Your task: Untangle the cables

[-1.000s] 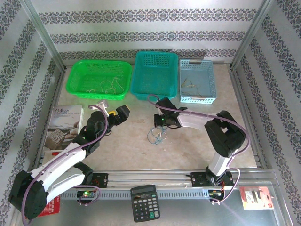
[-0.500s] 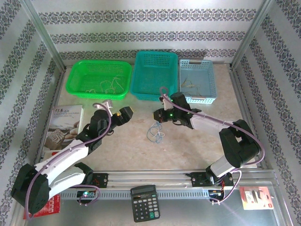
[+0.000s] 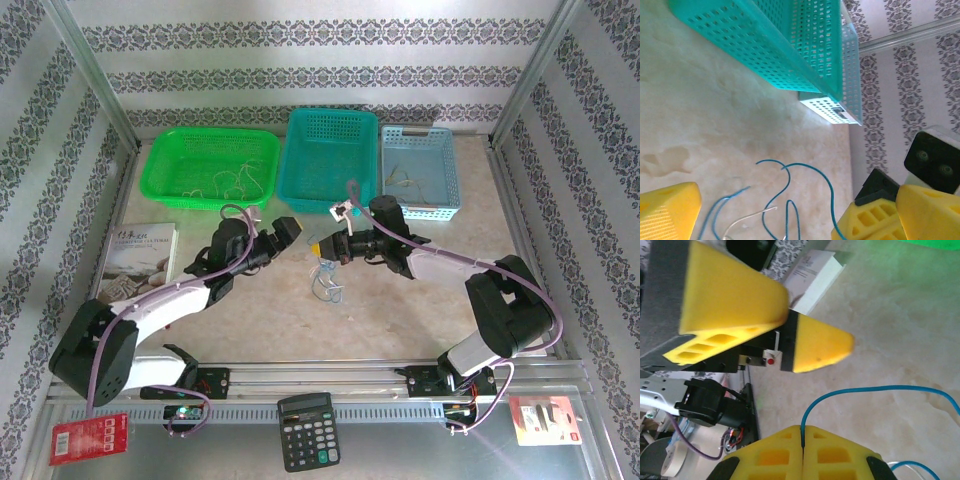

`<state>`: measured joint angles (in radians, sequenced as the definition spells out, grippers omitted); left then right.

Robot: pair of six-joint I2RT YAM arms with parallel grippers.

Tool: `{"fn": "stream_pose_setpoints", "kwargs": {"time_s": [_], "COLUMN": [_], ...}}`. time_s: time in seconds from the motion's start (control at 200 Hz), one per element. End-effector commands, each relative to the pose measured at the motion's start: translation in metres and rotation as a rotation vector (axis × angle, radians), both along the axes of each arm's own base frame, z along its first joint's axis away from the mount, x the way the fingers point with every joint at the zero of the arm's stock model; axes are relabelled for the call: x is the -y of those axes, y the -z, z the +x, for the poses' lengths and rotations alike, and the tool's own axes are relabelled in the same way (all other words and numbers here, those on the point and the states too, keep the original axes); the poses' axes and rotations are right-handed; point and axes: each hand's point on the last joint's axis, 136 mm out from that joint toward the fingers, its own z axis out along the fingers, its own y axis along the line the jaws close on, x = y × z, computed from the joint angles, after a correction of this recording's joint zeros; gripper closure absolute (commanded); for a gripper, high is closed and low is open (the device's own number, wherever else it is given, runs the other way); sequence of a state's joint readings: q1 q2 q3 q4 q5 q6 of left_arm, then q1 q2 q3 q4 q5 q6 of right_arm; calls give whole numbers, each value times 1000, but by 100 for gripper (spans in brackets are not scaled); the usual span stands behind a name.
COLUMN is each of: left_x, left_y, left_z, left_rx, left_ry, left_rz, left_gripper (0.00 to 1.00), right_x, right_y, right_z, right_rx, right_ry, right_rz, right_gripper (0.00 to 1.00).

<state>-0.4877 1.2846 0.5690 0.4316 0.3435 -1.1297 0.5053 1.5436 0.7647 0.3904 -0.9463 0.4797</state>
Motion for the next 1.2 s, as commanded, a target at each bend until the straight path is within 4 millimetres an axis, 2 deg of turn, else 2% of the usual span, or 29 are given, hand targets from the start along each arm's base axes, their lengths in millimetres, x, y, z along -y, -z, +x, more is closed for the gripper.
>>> {"fn": "stream_pose_setpoints", "kwargs": {"time_s": [0.0,0.315,0.669,0.974,1.194], "left_x": [15,40,40,52,59], "left_y": [-45,-67,-53,-59,-68], "left_z": [12,16,3,4,10], "left_rx": [43,38,-22,-24,1], "left_ry": [31,106,117,150,159], "left_rz": [-186,-353,-293,-356,-397], "left_gripper": [0,0,0,0,0], "right_x": [-2,-6,-4,-8,-14], "right_y": [-16,-19,-26,-35,-31], "right_z": [-5,2,16,20,14], "right_rx": [40,44,62,73,62], "right_ry": [-62,-68,-33,-33,-55], "right_rz": [71,89,103,123,121], "right_gripper": [100,100,100,100,100]}}
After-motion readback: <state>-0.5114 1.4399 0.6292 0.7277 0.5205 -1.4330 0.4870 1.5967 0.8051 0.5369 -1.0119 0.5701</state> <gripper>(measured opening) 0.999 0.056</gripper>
